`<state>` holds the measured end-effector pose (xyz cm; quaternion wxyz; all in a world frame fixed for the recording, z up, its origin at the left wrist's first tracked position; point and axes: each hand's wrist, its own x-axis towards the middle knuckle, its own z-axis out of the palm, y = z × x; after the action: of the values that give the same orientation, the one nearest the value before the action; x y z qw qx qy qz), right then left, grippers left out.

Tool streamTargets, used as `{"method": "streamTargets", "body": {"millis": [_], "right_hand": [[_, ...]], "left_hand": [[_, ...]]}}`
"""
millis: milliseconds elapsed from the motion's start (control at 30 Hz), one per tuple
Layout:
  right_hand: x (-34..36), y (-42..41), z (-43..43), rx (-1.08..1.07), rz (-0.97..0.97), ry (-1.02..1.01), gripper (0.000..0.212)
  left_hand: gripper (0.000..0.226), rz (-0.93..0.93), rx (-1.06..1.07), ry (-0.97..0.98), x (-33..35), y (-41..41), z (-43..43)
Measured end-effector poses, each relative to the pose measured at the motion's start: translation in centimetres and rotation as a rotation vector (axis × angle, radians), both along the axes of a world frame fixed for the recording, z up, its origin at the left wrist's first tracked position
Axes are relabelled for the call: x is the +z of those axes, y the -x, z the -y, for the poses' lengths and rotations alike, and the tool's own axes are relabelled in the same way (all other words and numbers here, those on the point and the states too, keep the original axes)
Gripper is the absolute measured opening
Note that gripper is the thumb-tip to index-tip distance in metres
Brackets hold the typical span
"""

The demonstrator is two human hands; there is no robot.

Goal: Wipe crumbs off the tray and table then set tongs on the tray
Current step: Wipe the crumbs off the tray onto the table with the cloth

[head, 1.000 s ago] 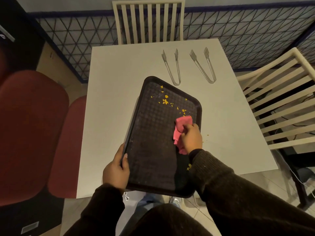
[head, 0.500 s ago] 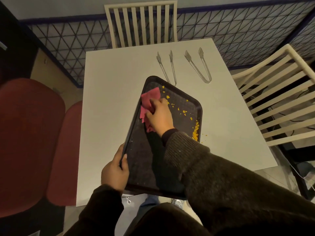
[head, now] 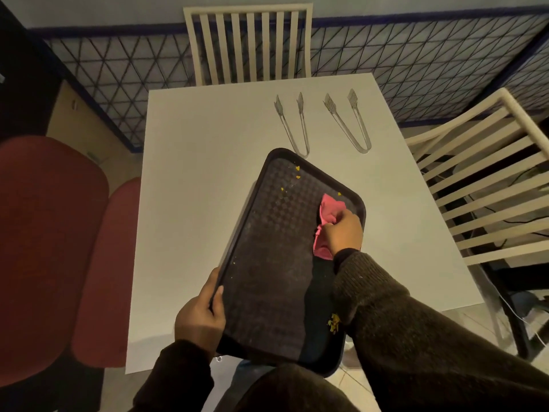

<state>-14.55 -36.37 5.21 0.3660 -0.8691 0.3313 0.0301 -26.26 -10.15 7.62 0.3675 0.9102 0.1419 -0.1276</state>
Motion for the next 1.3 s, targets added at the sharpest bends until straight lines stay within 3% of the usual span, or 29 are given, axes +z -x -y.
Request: {"method": "streamTargets", "body": {"millis": [100,233,467,800,1033,1133,1200,1300], "right_hand": [[2.2,-0.8,-0.3,-0.038,0.127,-0.095,0.021],[5.9,-4.1,-4.0,0.123,0.304,-0.08,0.023],[3.5,-7.8,-7.4,0.298,0.202,-0.059,0.038],[1.1,-7.5,0.9,0.084,0.119,0.073,0.03],[-0.2,-3.1,6.0,-0.223,0.062,-0.213,0.026],[1.2,-1.9,7.5,-0.283,0.143,-0.239,0.015],[1.9,-0.3,8.7,-0.325,0.234,-0.217,0.018],[3.7,4.3,8.3,-0.239,0.312,-0.225,0.018]], "left_hand": [[0.05,0.001,-0.03,-0.006,0.5,-0.6,0.0],[0.05,0.003,-0.042,-0.023,0.7,-1.4,0.3],[0.05,0.003,-0.016,-0.056,0.5,-2.4,0.6],[0.049,0.024,-0.101,-0.075,0.7,-4.6,1.9],[0.049,0.119,-0.17,-0.099,4.4,-7.0,3.1],[0.047,0.132,-0.18,-0.054,5.4,-8.7,3.3],[0.046,0.085,-0.159,0.031,5.7,-10.1,3.0],[0.044,0.042,-0.188,0.076,6.0,-12.0,2.4]]}}
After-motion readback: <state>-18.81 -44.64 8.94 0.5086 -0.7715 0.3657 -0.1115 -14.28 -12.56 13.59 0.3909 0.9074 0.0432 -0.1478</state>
